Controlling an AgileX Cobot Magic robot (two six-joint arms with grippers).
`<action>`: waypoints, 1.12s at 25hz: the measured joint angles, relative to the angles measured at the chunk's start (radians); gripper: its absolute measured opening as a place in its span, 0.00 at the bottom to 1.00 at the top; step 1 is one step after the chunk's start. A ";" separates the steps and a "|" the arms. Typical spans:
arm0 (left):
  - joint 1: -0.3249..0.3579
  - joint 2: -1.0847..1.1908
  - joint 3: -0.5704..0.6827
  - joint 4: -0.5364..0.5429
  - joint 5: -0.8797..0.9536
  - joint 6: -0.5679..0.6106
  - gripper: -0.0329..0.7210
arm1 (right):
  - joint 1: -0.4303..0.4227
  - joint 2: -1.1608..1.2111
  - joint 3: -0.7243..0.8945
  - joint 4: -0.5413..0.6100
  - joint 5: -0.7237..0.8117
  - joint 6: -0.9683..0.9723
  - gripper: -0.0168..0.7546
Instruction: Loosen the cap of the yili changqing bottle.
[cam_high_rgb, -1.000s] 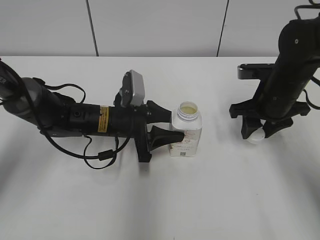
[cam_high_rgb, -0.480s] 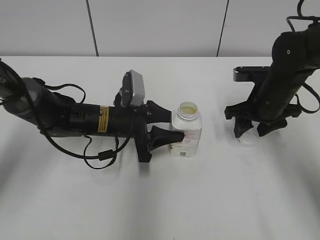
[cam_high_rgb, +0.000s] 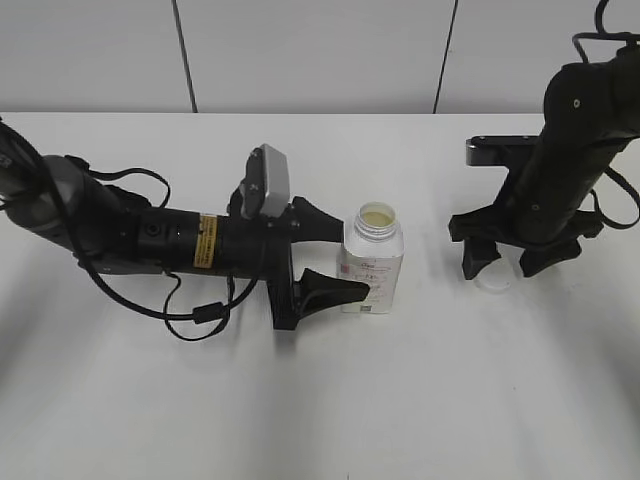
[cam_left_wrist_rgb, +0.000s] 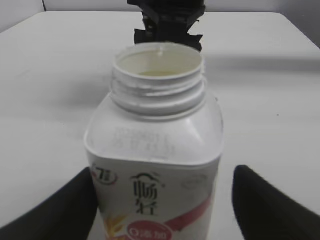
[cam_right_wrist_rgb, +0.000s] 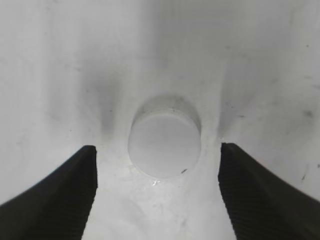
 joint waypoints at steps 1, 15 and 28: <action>0.004 0.000 0.000 0.003 0.000 -0.002 0.78 | 0.001 0.000 0.000 0.000 0.008 -0.001 0.79; 0.091 -0.057 0.000 0.130 0.067 -0.152 0.81 | 0.003 -0.122 0.001 0.007 0.057 -0.011 0.79; 0.122 -0.293 0.001 0.184 0.645 -0.467 0.79 | 0.003 -0.273 -0.007 -0.039 0.067 -0.012 0.79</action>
